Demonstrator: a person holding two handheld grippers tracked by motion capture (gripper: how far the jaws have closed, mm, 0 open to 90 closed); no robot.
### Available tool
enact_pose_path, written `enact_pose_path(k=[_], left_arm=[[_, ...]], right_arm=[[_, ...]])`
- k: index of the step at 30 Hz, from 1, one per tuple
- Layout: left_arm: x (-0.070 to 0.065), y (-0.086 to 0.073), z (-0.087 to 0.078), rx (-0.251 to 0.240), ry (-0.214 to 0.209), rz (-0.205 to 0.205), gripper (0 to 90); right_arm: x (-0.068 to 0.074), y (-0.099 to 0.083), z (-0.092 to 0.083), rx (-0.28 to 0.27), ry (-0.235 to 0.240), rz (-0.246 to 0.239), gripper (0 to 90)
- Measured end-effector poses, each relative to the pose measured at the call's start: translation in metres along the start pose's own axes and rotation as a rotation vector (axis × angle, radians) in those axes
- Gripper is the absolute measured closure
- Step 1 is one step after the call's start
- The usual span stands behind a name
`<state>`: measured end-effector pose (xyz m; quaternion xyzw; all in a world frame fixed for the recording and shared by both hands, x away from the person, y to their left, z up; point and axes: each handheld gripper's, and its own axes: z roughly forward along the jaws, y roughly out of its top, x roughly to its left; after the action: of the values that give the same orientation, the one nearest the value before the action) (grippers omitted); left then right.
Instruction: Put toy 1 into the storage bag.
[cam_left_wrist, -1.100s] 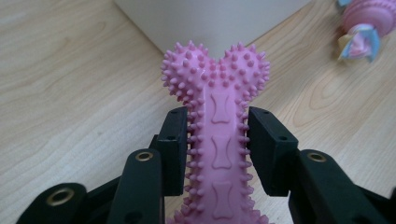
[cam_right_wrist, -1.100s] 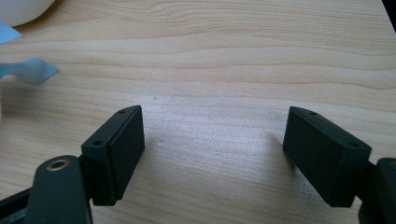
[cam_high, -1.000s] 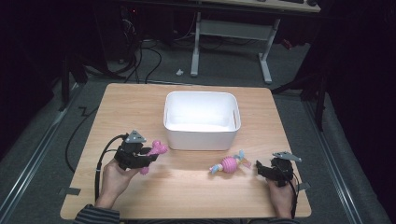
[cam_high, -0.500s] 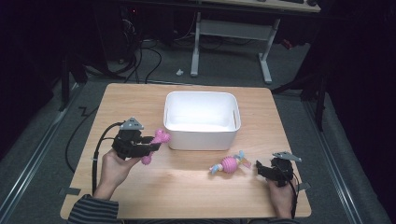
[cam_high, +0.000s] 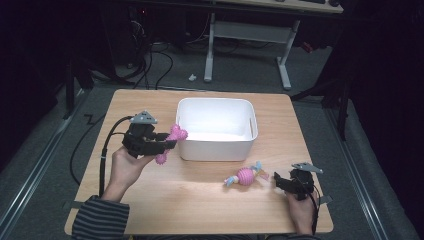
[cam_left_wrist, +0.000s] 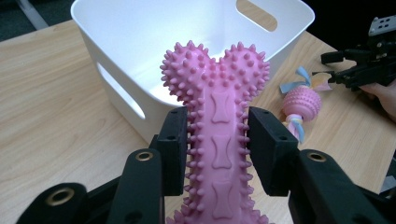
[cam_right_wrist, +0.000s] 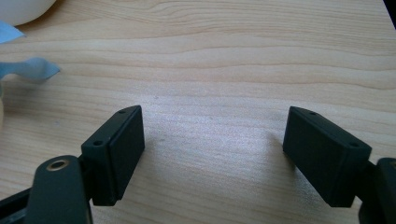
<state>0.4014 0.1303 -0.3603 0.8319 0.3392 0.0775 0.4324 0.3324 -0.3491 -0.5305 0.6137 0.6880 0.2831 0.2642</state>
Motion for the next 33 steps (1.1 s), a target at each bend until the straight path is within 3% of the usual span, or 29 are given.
enact_pose_path(k=[15, 33], left_arm=[[-0.003, 0.03, 0.011, -0.007, -0.031, 0.043, 59.6], [-0.002, 0.059, 0.041, 0.014, -0.04, 0.074, 59.7]], right_arm=[[0.0, 0.0, 0.0, 0.0, 0.001, -0.001, 20.8], [0.0, 0.0, 0.0, 0.002, 0.001, -0.002, 20.8]])
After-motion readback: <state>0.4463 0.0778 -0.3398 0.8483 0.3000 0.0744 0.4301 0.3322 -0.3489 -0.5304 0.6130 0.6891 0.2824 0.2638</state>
